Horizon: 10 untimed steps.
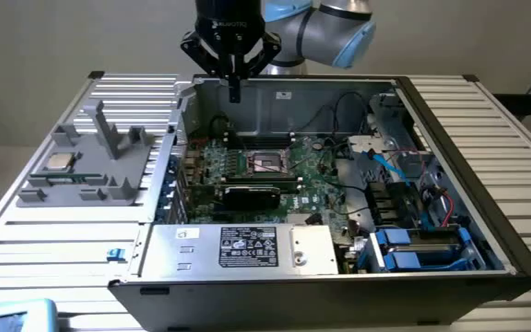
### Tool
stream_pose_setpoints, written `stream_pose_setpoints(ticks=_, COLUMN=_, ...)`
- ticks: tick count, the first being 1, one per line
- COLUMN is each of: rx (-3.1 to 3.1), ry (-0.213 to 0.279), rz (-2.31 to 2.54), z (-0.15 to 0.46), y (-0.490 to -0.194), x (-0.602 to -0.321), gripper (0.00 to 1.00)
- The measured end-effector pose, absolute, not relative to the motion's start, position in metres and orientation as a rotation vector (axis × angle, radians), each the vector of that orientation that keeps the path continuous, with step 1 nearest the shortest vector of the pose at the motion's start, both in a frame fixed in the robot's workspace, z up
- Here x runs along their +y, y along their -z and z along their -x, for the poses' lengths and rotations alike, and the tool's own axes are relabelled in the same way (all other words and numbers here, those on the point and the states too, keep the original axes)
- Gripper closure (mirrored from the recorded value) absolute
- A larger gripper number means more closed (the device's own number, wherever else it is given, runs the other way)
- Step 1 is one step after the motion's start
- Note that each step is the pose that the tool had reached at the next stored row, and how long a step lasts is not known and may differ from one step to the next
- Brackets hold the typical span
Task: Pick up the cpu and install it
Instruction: 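Reach for the cpu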
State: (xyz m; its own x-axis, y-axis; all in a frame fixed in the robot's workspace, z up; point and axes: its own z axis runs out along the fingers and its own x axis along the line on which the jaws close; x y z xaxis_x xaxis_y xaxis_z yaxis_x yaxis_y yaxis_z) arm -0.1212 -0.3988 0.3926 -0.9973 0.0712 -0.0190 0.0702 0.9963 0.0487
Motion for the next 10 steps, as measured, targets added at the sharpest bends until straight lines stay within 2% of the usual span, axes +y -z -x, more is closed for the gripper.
stream_pose_setpoints(ticks=10, rx=3.118, ry=-0.075, rz=-0.110, z=0.1212, y=-0.3926, x=-0.3988, gripper=0.89)
